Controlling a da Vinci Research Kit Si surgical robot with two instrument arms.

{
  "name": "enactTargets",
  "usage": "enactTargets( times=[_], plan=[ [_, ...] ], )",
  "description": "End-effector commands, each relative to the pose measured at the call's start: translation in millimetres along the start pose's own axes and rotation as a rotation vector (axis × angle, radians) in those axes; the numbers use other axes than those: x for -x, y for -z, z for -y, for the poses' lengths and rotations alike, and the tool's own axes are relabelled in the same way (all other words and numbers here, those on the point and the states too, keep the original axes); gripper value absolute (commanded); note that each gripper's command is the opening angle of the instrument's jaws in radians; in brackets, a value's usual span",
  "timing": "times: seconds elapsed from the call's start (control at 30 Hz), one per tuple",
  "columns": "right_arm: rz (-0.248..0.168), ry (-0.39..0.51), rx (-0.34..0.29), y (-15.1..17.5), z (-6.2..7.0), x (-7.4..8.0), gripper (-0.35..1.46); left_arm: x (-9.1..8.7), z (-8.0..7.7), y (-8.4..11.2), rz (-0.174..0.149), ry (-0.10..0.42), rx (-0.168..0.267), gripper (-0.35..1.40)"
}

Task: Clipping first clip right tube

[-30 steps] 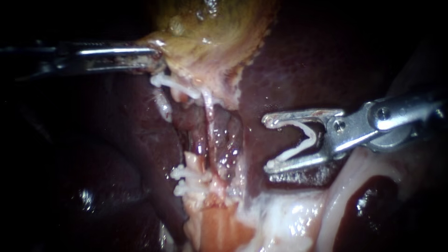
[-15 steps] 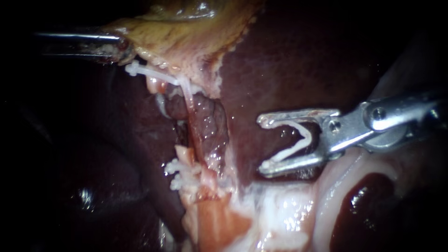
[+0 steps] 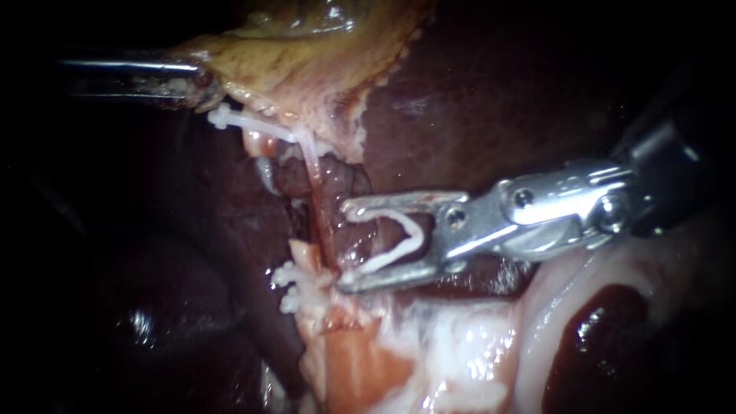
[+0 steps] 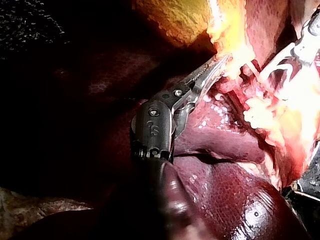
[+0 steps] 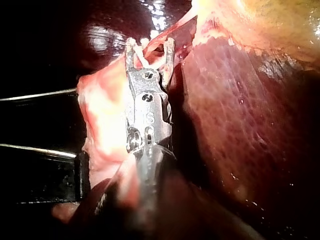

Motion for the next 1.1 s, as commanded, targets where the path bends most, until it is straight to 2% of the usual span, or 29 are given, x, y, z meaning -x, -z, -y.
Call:
enactTargets(
  times=[0.03, 0.17, 0.27, 0.4, 0.53, 0.67, 0.83, 1.1],
  plan=[
    [-0.004, -0.004, -0.007, -0.5, 0.0, 0.1, 0.50, 0.0, 0.0, 0.0, 0.000, 0.000, -0.001, -0.35],
    [-0.022, -0.027, -0.034, -2.3, 0.1, 0.4, 0.50, 0.1, 0.0, -0.1, 0.000, -0.001, -0.001, -0.35],
    [-0.065, -0.060, -0.059, -2.7, 0.5, 0.3, 0.50, 0.1, -0.1, -0.3, 0.002, -0.001, -0.002, -0.35],
    [-0.119, -0.102, -0.114, -2.9, 1.7, -0.6, 0.50, 0.2, -0.1, -0.3, 0.002, -0.001, -0.002, -0.35],
    [-0.153, -0.129, -0.169, -2.9, 3.1, -1.5, 0.49, 0.2, -0.1, -0.3, 0.002, -0.002, -0.002, -0.35],
    [-0.158, -0.134, -0.210, -3.0, 4.0, -2.1, 0.48, 0.3, -0.1, -0.3, 0.005, -0.002, -0.003, -0.35],
    [-0.152, -0.126, -0.246, -3.0, 3.8, -1.8, 0.44, 0.4, 0.0, -0.4, 0.005, -0.003, -0.003, -0.35],
    [-0.153, -0.124, -0.243, -2.7, 3.6, -1.5, 0.34, 0.5, -0.1, -0.5, 0.005, -0.004, -0.001, -0.35]
  ],
)
